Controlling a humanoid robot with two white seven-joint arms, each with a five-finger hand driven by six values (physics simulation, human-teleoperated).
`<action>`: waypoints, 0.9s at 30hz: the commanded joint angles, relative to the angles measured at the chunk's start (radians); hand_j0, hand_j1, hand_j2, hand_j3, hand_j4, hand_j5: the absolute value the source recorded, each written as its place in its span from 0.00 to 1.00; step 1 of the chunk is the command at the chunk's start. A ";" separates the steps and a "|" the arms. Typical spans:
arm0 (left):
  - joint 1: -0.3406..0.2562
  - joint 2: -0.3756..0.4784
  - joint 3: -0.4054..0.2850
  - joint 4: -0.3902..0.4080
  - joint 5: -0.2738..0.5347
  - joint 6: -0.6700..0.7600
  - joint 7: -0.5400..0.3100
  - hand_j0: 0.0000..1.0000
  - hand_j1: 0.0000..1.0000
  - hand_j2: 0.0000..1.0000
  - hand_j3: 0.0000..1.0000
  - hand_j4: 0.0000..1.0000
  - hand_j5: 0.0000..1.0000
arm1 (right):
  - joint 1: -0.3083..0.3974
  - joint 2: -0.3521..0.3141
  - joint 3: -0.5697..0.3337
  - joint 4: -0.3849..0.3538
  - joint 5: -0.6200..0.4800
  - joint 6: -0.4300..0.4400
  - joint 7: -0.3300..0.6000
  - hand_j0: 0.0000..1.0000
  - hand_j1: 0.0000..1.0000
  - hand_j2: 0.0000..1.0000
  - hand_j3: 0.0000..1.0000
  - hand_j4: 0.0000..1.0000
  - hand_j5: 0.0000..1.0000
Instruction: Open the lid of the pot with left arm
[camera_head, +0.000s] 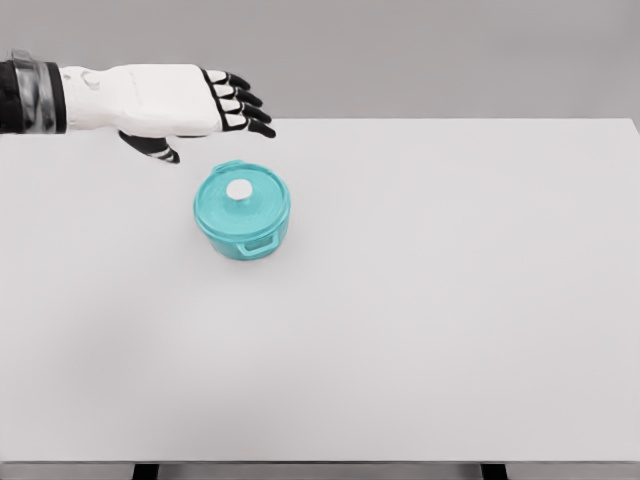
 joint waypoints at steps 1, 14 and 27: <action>0.000 -0.013 -0.062 0.027 -0.012 0.001 0.000 1.00 1.00 1.00 1.00 1.00 1.00 | 0.000 0.000 0.000 0.000 0.000 0.000 0.001 1.00 1.00 1.00 1.00 1.00 1.00; 0.000 -0.159 -0.116 0.280 -0.018 0.001 0.000 1.00 1.00 1.00 1.00 1.00 1.00 | 0.002 0.000 0.000 0.000 0.000 0.000 0.000 1.00 1.00 1.00 1.00 1.00 1.00; 0.005 -0.174 -0.182 0.271 -0.032 0.001 0.000 0.88 0.88 0.88 0.88 0.88 0.88 | 0.000 0.000 0.000 0.000 0.000 0.000 0.001 1.00 1.00 1.00 1.00 1.00 1.00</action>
